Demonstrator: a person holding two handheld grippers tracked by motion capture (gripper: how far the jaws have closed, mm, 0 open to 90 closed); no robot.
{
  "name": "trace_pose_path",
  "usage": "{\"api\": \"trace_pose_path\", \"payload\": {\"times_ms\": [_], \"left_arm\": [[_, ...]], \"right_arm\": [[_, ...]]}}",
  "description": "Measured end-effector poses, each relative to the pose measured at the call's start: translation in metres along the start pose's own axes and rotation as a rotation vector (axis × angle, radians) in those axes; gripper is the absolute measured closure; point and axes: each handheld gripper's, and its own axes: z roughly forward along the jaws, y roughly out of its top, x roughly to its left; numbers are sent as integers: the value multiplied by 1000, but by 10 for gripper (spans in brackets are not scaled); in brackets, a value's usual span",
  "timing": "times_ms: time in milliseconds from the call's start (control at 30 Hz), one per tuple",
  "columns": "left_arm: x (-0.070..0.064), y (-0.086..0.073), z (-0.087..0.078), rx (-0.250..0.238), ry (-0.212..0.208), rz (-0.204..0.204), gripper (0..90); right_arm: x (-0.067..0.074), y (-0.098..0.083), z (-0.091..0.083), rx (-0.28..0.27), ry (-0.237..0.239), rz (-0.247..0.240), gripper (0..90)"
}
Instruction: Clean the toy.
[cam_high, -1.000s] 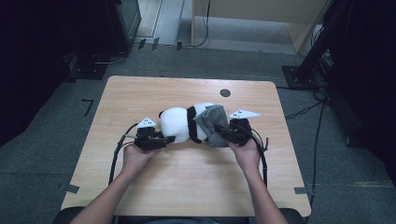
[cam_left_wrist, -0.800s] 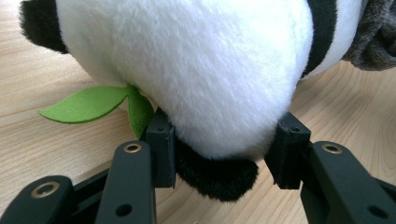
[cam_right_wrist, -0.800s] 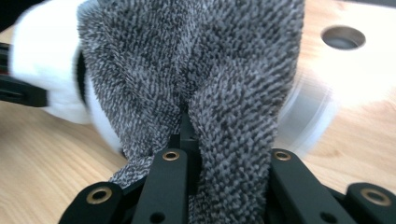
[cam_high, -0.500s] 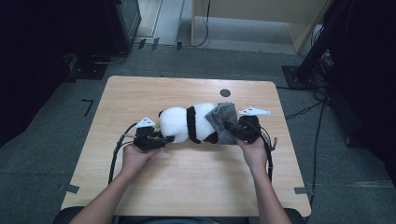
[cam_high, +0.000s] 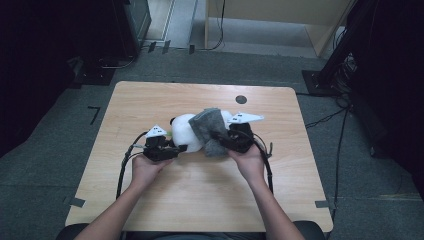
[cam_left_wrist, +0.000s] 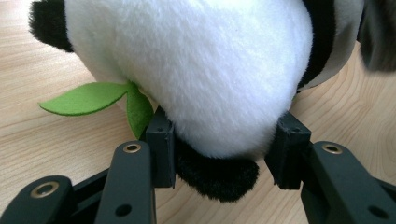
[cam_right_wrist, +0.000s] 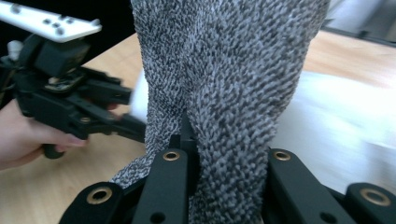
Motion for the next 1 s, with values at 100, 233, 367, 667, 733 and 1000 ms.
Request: {"api": "trace_pose_path", "payload": {"times_ms": [100, 233, 367, 667, 733, 1000], "left_arm": [[-2, -1, 0, -9, 1, -4, 525], [-5, -2, 0, -14, 0, -1, 524], [-5, -4, 2, 0, 6, -12, 526], [0, -5, 3, 18, -15, -2, 536], [2, -6, 3, 28, -21, -10, 537], [2, -5, 3, 42, -27, -7, 539]], "right_arm": [[11, 0, 16, 24, 29, -24, 783], [20, -2, 35, 48, 53, -40, 783], [21, -9, 50, 53, 68, -43, 783], [-5, -22, 30, 77, -28, -20, 784], [-8, -23, 23, 78, -46, -18, 784], [-35, -29, -11, 54, -97, 51, 781]]}}
